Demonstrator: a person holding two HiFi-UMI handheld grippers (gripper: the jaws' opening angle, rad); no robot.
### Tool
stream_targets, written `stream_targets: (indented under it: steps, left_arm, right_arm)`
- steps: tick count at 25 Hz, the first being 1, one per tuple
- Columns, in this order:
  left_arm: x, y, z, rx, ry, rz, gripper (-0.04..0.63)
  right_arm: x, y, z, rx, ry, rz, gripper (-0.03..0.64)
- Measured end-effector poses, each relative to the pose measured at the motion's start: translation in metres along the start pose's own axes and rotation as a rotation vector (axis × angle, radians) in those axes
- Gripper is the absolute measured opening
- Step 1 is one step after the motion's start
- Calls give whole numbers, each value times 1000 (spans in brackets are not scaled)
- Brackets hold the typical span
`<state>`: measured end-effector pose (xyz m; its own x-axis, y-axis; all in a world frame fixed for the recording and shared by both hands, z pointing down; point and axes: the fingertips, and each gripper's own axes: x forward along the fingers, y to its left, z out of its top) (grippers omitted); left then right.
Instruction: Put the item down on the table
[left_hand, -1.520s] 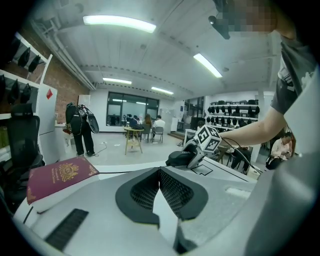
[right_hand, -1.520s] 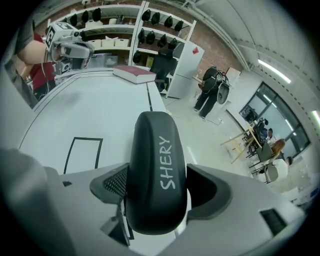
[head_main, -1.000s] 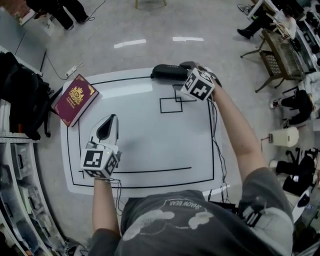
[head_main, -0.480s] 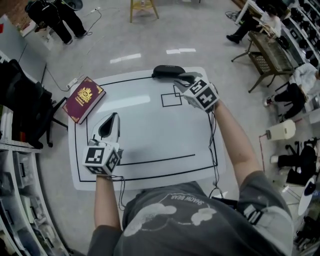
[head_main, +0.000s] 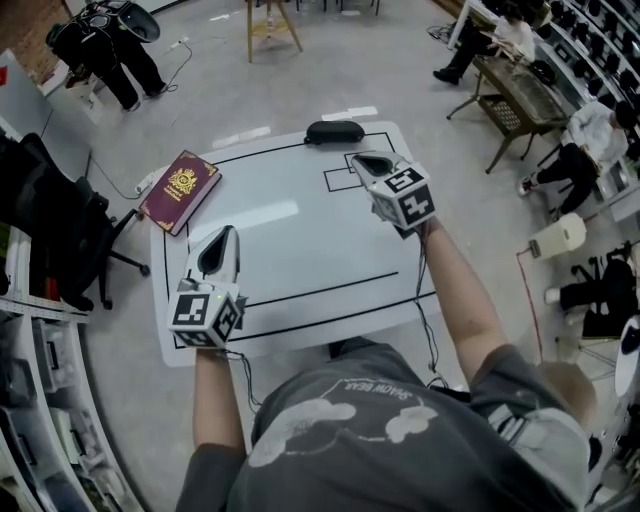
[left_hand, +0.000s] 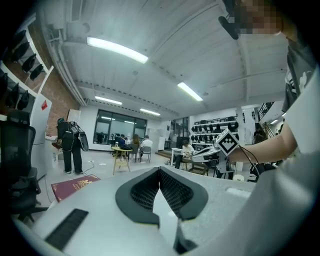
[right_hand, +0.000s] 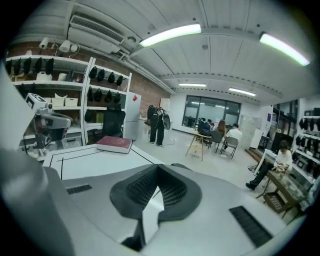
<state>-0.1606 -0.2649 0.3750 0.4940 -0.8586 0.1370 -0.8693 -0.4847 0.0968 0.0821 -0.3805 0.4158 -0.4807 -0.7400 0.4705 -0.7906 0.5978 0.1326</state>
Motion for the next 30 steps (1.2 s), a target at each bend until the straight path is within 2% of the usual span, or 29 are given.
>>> stream_targets:
  steps: [5,17,22,26,30]
  left_arm:
    - [-38,-10,-7,-6,-14,-35,3]
    - [-143,-45,-33,-32,-30,-141,3]
    - [-178,-54,-57,-70,6,-169,3]
    - [-183,-78,-70,-75,52,-195,3]
    - [-188,-99,-69,-86,75,-204,3]
  right_arm:
    - [-41,34,1,50,-75,-45,-2]
    - [-145,143,-48,125,-68,-139,-2]
    - [-188,186,-74,178,-71,-170,-2]
    - [-211,194,-102,253,-54,-178,-2]
    - [-235,196,-110,296,-49,-182,-2]
